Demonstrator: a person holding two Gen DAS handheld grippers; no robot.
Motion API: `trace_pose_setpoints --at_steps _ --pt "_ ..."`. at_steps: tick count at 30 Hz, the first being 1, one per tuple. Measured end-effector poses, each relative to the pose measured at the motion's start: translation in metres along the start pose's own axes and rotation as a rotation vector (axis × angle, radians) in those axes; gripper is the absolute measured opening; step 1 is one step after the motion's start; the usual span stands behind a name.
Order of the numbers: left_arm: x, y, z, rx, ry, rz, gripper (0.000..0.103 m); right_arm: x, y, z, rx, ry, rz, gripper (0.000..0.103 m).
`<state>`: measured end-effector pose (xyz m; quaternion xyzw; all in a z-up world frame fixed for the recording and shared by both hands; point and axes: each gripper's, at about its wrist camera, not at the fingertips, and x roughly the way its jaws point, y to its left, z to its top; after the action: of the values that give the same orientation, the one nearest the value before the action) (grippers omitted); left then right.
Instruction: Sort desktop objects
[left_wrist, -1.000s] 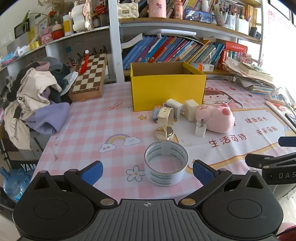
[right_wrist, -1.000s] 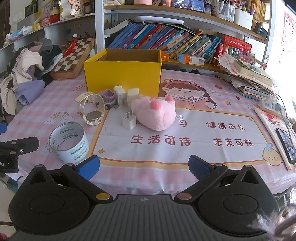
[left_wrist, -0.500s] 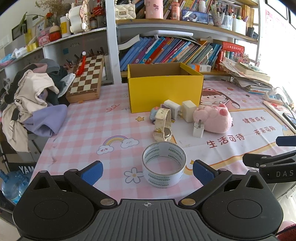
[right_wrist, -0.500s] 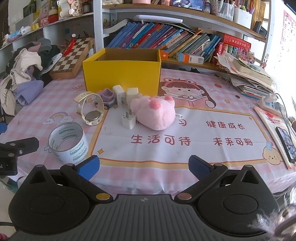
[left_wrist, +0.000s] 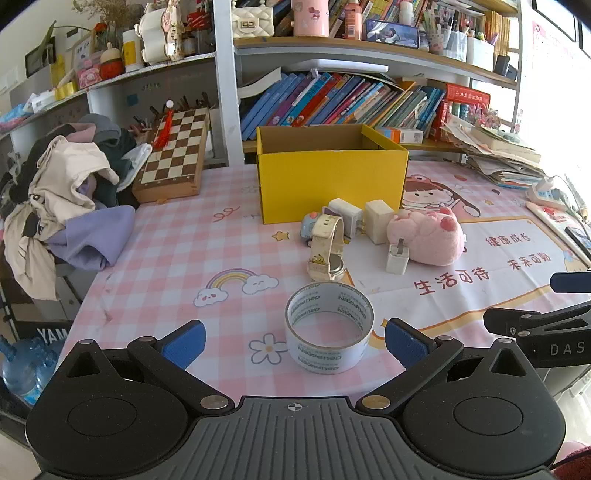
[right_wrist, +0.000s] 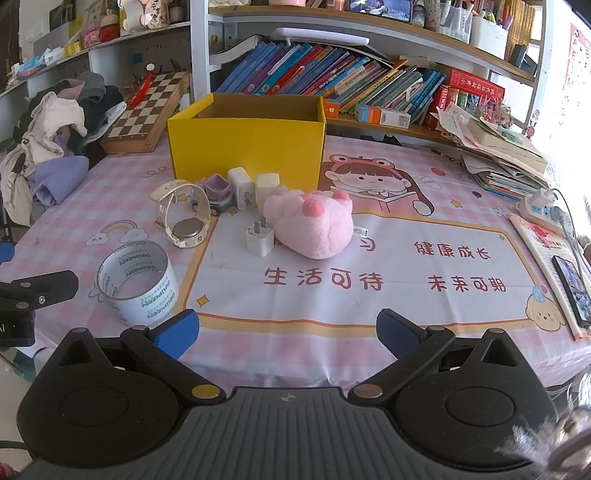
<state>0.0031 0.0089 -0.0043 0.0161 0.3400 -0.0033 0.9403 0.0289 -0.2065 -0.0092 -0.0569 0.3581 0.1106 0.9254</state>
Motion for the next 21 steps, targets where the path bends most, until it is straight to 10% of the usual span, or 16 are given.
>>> trace_pose_setpoints --at_steps 21 --pt "-0.001 -0.019 -0.001 0.069 -0.001 0.001 0.103 0.000 -0.006 -0.007 -0.007 0.029 -0.004 0.103"
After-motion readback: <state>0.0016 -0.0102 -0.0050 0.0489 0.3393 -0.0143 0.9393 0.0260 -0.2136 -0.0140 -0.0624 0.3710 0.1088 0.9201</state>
